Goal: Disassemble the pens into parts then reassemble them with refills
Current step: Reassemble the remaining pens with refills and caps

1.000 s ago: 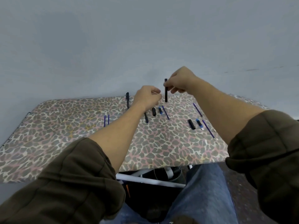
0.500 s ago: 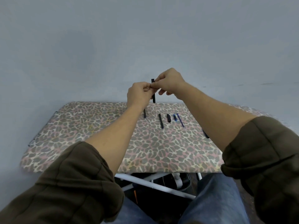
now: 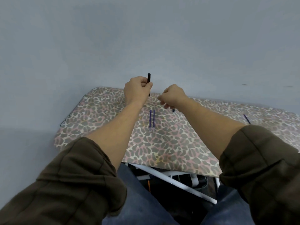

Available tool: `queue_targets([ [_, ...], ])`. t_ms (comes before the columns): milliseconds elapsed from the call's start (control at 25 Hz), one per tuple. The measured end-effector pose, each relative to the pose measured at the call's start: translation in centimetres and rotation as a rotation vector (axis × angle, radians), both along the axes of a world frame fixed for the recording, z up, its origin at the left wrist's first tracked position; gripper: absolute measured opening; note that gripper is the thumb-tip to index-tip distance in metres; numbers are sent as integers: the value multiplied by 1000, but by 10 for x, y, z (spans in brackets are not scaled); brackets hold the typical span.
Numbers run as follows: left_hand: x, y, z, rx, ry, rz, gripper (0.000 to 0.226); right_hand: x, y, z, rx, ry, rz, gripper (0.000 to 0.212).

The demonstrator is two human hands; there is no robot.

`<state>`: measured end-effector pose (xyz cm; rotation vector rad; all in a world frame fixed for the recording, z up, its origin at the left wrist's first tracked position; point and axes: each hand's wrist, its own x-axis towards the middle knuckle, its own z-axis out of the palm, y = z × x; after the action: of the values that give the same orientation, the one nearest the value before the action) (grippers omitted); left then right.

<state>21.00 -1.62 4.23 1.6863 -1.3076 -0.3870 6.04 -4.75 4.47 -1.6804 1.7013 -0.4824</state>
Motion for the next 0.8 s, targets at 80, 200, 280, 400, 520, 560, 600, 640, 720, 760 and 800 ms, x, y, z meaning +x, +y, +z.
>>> queue_targets([
  [80, 8, -2, -8, 5, -1, -2, 15, 12, -2, -19, 66, 139, 35, 20],
  [200, 14, -4, -16, 0, 6, -17, 15, 24, -2, -39, 95, 342, 86, 24],
  [280, 18, -6, -18, 1, 6, -16, 16, 29, -1, -47, 102, 416, 93, 22],
  [400, 21, -9, -22, 10, 12, -30, 16, 34, -5, -55, 148, 369, 77, 23],
  [520, 20, -11, -24, 16, 24, -40, 17, 36, -7, -58, 167, 311, 43, 24],
  [560, 19, -11, -24, 12, 31, -43, 17, 36, -5, -59, 161, 301, 39, 25],
  [600, 17, -11, -24, 8, 36, -46, 18, 36, -3, -60, 146, 302, 42, 27],
  [640, 14, -11, -23, 4, 40, -49, 18, 36, -1, -61, 125, 310, 49, 27],
  [720, 10, -10, -21, -4, 44, -57, 19, 32, 2, -60, 93, 321, 57, 27],
  [760, 8, -9, -20, -3, 44, -65, 20, 29, 2, -56, 79, 322, 50, 26],
  [800, 5, -9, -20, -1, 43, -73, 22, 24, -1, -48, 57, 314, 37, 25],
])
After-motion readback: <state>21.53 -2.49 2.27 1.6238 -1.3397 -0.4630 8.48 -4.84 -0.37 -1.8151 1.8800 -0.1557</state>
